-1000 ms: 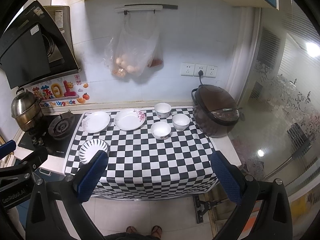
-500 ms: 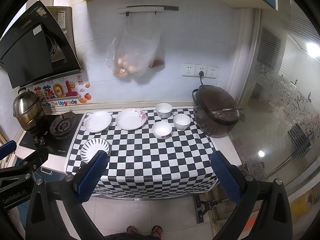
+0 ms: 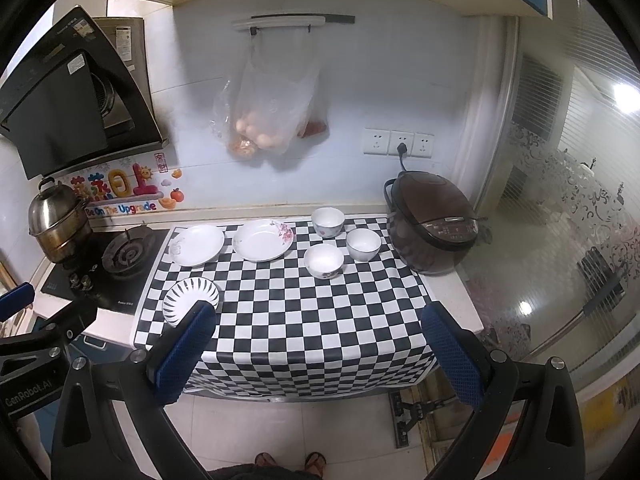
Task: Organize plates and bowls
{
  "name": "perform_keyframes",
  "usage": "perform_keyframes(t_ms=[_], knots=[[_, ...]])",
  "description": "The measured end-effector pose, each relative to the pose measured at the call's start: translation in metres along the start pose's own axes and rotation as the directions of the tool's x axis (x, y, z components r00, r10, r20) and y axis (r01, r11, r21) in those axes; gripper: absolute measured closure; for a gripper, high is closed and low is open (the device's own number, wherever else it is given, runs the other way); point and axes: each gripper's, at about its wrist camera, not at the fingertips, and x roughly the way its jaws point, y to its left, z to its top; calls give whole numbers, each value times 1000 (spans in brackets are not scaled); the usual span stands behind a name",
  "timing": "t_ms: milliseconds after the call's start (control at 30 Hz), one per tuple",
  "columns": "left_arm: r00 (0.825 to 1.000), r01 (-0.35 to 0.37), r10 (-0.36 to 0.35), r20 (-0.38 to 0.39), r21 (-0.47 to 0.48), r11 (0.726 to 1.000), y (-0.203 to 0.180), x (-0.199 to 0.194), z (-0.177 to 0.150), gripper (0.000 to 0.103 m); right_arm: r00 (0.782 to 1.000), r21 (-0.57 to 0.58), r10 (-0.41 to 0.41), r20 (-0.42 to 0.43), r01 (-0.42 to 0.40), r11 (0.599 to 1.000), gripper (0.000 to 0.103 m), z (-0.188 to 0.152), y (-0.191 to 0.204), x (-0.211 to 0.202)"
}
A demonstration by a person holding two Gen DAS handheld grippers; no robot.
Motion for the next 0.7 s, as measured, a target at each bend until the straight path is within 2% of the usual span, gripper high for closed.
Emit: perform_keyframes(t_ms=[467, 700], knots=[[1000, -6, 6, 5, 5, 1000, -5, -3, 1, 0, 1000, 6, 11, 12, -11, 1000, 0, -2, -4, 5], [1000, -7, 7, 2, -20, 1000, -5, 3, 5, 0, 1000, 22, 26, 2, -26, 999, 0, 2, -14, 21]])
